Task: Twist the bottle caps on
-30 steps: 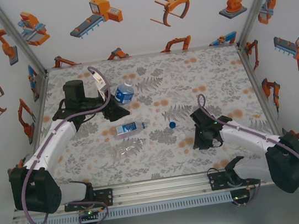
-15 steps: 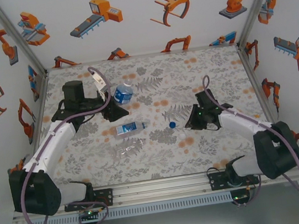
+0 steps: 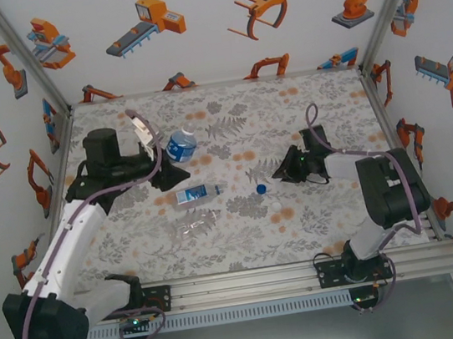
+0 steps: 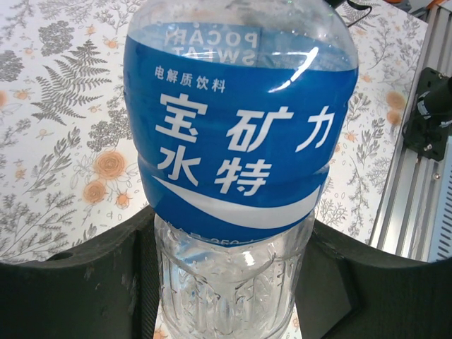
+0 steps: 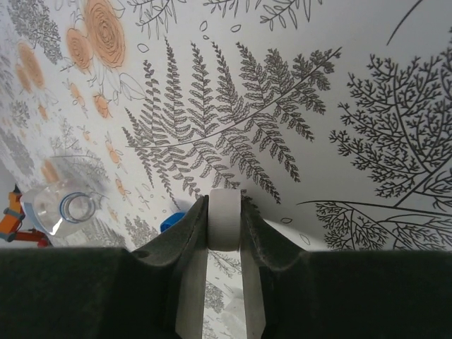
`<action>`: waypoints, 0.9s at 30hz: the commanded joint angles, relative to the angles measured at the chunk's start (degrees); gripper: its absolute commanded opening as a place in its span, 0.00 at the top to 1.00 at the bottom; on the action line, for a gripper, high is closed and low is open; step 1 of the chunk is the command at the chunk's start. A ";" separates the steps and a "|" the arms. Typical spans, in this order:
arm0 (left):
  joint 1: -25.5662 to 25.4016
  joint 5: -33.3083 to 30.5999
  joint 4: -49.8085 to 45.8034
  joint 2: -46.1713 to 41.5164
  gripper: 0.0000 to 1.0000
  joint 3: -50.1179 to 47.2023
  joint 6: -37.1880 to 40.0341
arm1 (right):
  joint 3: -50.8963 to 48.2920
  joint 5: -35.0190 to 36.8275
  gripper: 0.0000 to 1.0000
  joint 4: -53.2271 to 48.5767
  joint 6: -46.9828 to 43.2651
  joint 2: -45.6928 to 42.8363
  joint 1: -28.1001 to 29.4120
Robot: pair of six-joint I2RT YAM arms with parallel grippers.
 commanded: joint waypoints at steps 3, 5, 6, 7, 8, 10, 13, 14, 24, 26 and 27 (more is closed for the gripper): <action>-0.11 -2.37 -3.09 -2.99 0.99 -1.97 2.10 | -0.40 3.86 0.66 -5.33 -3.72 -0.67 -0.81; -0.15 -2.80 -4.19 -3.28 0.99 -1.94 2.46 | -0.39 5.09 0.64 -7.53 -4.42 -1.18 -0.81; -0.14 -2.91 -4.70 -3.31 0.99 -1.85 2.57 | -0.36 5.53 0.63 -8.47 -4.64 -1.41 -0.81; -0.15 -3.11 -5.08 -3.51 0.99 -1.86 2.66 | -0.32 6.04 0.62 -9.57 -4.88 -1.63 -0.81; -0.15 -3.30 -5.36 -3.73 0.99 -1.93 2.82 | -0.32 6.57 0.62 -10.49 -5.13 -1.89 -0.82; -0.11 -3.80 -5.33 -4.30 0.99 -2.26 2.82 | -0.32 7.51 0.62 -11.95 -5.62 -2.43 -0.84; -0.06 -4.20 -5.01 -4.86 0.99 -3.02 2.66 | -0.06 9.00 0.63 -14.13 -6.19 -2.94 -0.81; -0.04 -4.35 -4.97 -4.96 0.99 -3.29 2.66 | -0.06 9.49 0.63 -14.60 -6.40 -3.11 -0.81; 0.04 -4.86 -4.17 -4.61 0.99 -4.66 2.67 | 0.46 9.97 0.70 -14.87 -6.95 -3.67 -0.81; 0.11 -4.88 -4.27 -4.44 0.99 -4.65 2.69 | 0.41 8.75 0.72 -13.72 -6.68 -3.75 -0.87; 0.03 -4.88 -4.18 -4.44 0.99 -4.66 2.75 | 0.17 7.86 0.72 -12.42 -6.19 -3.84 -0.81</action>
